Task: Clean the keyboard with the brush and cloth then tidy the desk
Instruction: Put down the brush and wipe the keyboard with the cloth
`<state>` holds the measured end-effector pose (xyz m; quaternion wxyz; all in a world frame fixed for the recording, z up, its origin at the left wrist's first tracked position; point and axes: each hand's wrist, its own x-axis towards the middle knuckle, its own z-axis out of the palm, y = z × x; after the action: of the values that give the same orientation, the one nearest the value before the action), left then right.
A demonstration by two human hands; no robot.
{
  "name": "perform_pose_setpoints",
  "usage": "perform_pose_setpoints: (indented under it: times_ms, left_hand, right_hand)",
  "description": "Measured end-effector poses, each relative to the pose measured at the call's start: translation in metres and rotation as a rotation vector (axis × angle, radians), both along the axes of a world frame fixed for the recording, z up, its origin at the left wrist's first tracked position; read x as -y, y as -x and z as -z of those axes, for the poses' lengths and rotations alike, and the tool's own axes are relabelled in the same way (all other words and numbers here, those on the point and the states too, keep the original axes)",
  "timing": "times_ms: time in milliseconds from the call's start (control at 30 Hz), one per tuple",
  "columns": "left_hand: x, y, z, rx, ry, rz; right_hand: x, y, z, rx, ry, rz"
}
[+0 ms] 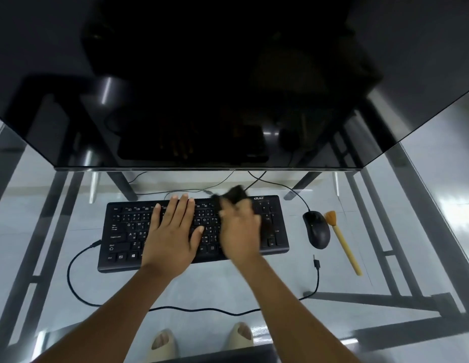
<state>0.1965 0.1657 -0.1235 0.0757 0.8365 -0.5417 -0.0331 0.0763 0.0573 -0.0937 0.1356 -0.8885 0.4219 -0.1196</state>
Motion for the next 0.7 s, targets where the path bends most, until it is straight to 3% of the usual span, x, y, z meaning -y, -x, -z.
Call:
perform_pose_setpoints:
  times_ms: [67,100,233,300,400,500,533,633,700]
  left_hand:
    - [0.001,0.002,-0.002,-0.01,0.001,-0.001]
    - [0.001,0.002,-0.002,-0.016,0.003,0.0]
    - [-0.001,0.001,-0.001,-0.018,-0.012,-0.001]
    - [0.0,0.0,-0.001,-0.018,-0.016,-0.005]
    - [-0.001,0.001,-0.002,-0.009,-0.004,0.002]
    - [-0.001,0.0,-0.002,-0.012,0.008,0.019]
    - [-0.001,-0.001,-0.001,-0.013,0.008,0.017]
    - [-0.001,0.0,-0.001,-0.016,-0.004,0.005]
    - [-0.001,0.0,-0.001,-0.013,-0.007,0.002]
  right_hand:
    - [-0.006,0.001,0.006,0.003,0.016,-0.17]
    - [0.005,0.009,0.007,0.009,0.023,-0.139]
    - [0.056,0.055,0.014,0.066,0.034,0.385]
    - [0.044,0.052,0.011,0.106,0.038,0.442]
    - [-0.012,0.029,0.007,0.187,-0.006,0.213]
    - [-0.037,0.038,0.014,0.053,0.104,-0.194]
    - [-0.023,0.05,0.015,0.069,0.107,-0.158]
    - [0.016,0.088,0.02,0.135,0.086,0.254]
    - [0.011,0.087,0.019,0.126,0.066,0.303]
